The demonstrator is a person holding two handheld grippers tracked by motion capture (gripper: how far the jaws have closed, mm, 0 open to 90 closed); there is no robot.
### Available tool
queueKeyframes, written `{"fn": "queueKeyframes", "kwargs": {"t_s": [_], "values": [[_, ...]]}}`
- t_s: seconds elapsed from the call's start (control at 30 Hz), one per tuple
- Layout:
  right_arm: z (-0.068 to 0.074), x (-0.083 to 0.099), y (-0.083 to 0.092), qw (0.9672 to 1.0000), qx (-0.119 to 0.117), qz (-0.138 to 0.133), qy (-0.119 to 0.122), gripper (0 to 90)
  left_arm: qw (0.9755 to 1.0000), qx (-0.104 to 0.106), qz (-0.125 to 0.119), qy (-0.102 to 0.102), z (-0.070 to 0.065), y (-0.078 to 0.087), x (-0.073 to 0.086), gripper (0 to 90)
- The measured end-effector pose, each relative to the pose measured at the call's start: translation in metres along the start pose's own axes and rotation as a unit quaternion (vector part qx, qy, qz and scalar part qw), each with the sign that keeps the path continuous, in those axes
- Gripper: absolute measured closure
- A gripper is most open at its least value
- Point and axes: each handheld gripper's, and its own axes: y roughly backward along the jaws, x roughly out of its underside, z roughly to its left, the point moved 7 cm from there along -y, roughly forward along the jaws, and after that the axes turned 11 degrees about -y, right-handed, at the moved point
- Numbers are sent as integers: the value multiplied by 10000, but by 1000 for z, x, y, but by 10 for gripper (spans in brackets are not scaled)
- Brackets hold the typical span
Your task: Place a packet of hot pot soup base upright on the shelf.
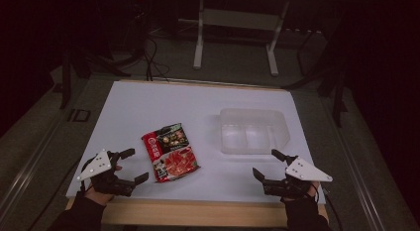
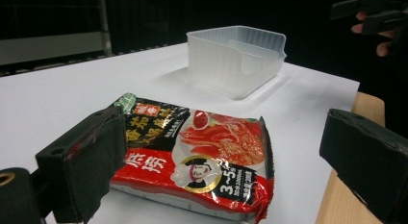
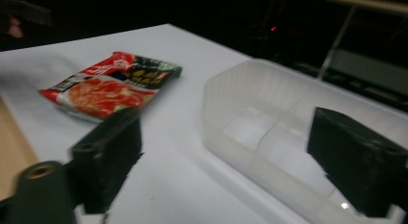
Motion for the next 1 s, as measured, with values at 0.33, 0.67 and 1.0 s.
{"fn": "queueKeyframes", "kwargs": {"t_s": [0.33, 0.67, 1.0], "values": [[5, 3, -3, 9994, -173, 187, -244, 115, 9984, 431, 359, -82, -14, -6, 0, 34], [20, -5, 1, 9971, -511, 207, -521, 112, 9968, 748, 195, -212, -30, -3, -23, 38], [36, -18, 5, 9962, -754, -49, -441, 102, 9955, 768, 417, -354, -13, -8, -44, 38]]}}
